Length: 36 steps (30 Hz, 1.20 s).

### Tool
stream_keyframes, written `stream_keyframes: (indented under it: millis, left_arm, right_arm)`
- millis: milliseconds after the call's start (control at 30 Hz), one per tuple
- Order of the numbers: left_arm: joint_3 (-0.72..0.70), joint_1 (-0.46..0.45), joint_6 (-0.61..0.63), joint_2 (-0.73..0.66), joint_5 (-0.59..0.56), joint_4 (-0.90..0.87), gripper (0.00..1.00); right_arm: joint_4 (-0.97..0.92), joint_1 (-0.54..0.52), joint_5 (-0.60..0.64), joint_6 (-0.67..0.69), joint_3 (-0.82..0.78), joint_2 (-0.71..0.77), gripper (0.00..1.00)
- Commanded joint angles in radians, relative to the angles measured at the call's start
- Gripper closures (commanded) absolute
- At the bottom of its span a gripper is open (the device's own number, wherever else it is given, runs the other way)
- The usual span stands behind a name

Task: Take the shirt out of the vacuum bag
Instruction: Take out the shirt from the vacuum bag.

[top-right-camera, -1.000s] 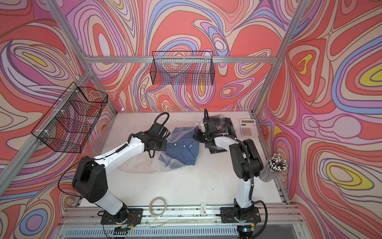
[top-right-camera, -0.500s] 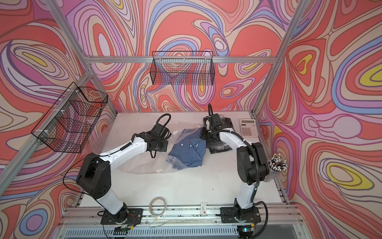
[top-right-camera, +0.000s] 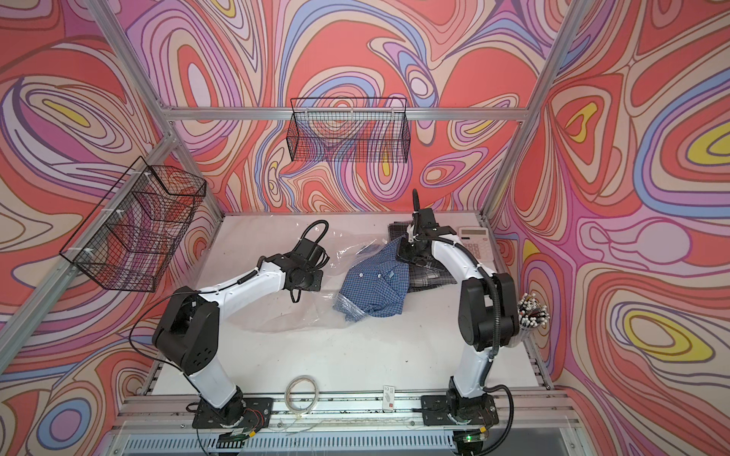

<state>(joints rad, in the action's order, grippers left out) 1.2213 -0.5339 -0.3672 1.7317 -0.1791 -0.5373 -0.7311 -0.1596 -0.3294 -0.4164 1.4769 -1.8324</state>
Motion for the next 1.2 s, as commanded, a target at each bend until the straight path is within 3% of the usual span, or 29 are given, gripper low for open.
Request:
stream_keyframes:
  millis: [0, 600, 1000, 1167]
  left_arm:
    - [-0.022, 0.02, -0.006, 0.015, -0.026, -0.018, 1.0]
    - [-0.064, 0.026, 0.014, 0.022, -0.079, -0.006, 1.0]
    - [-0.014, 0.051, 0.047, 0.044, -0.107, -0.008, 1.0]
    - [0.009, 0.053, 0.042, 0.051, -0.056, 0.005, 1.0]
  right_arm:
    - [-0.033, 0.022, 0.013, 0.015, 0.055, 0.017, 1.0]
    - [-0.042, 0.132, -0.076, -0.047, 0.169, -0.044, 1.0]
    - [0.007, 0.13, -0.131, -0.06, 0.095, -0.1, 1.0]
    - [0.09, 0.102, -0.102, -0.167, 0.102, -0.136, 1.0]
